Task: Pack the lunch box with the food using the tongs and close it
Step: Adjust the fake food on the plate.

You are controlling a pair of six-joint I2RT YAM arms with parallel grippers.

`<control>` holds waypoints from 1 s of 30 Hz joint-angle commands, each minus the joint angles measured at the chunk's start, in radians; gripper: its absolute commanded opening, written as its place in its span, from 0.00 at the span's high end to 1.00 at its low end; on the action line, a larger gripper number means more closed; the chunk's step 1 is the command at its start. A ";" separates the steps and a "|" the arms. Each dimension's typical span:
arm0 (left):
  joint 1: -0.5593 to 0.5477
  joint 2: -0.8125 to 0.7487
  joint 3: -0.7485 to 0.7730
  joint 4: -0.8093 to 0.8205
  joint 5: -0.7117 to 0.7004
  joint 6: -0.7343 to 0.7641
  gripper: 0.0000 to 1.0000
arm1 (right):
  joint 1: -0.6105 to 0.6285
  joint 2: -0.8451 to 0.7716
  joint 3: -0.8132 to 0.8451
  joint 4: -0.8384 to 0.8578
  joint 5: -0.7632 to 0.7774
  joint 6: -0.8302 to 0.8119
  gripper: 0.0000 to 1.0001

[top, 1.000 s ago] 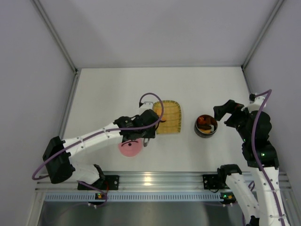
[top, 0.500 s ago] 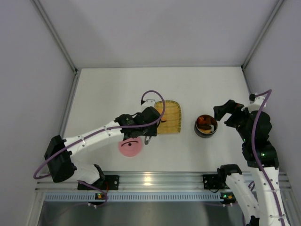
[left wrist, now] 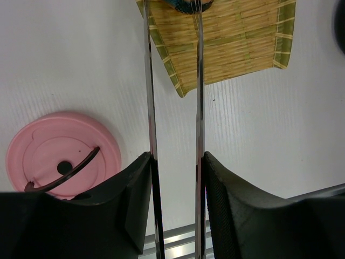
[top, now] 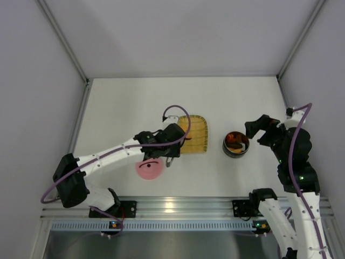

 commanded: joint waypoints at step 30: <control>0.054 0.214 0.204 0.097 0.131 0.106 0.54 | -0.010 -0.016 0.021 -0.008 0.013 -0.020 0.01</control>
